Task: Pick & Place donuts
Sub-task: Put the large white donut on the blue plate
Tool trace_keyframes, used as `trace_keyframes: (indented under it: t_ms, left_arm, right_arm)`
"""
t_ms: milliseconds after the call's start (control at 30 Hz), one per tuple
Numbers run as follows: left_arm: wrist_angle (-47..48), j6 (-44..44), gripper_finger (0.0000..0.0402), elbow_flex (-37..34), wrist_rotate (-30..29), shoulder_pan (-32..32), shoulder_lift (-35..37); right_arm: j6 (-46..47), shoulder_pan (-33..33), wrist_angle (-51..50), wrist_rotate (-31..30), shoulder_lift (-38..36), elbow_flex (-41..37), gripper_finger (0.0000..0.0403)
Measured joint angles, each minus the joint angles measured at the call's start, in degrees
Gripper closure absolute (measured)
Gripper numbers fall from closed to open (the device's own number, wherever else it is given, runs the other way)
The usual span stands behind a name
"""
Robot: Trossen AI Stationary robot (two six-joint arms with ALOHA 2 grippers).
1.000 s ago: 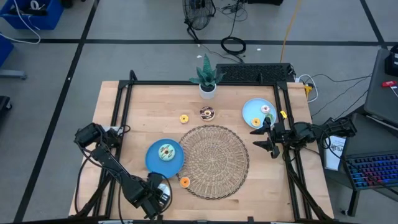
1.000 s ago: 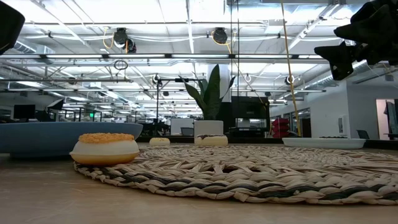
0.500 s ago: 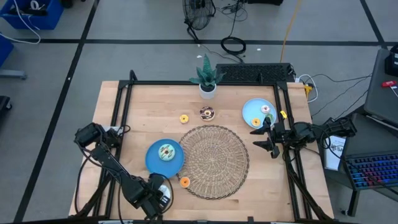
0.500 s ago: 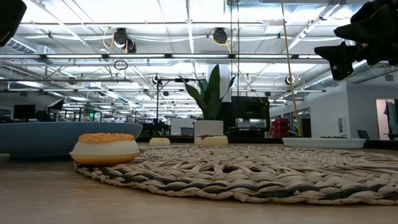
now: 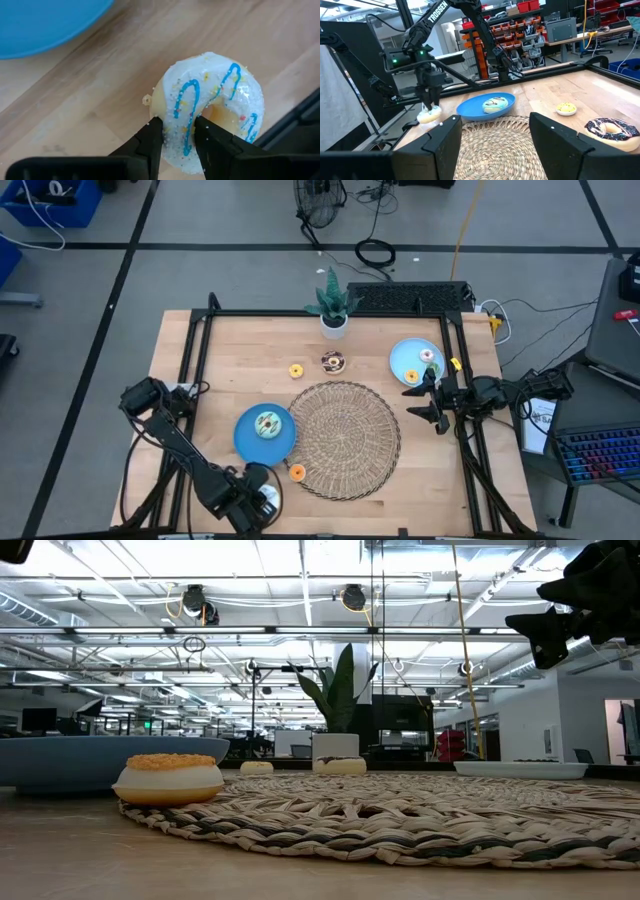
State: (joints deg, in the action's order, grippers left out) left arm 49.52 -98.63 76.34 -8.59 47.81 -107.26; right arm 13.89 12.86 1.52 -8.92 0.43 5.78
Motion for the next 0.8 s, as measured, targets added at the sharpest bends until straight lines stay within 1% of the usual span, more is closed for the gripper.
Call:
trace_keyframes:
  t_ms: [200, 367, 500, 800]
  left_arm:
    - [0.37, 2.9, 0.0289, 2.16, -0.63, -0.2, 0.0]
    - [1.02, 8.39, 0.0289, 4.84, -1.08, -1.06, 0.0]
    - [6.03, 12.54, 0.0289, 8.09, -2.22, -2.15, 0.06]
    - [20.55, 18.82, 0.0289, 14.79, -5.29, -5.4, 0.09]
  right_arm:
    - [0.0, -0.02, 0.0, 0.0, 0.02, 0.0, 0.0183]
    - [0.0, -0.02, -0.02, 0.0, 0.02, 0.0, 0.0183]
    - [0.0, 0.0, -0.02, 0.0, 0.0, 0.0, 0.0183]
    - [0.0, -0.01, -0.02, 0.0, 0.02, 0.0, 0.0183]
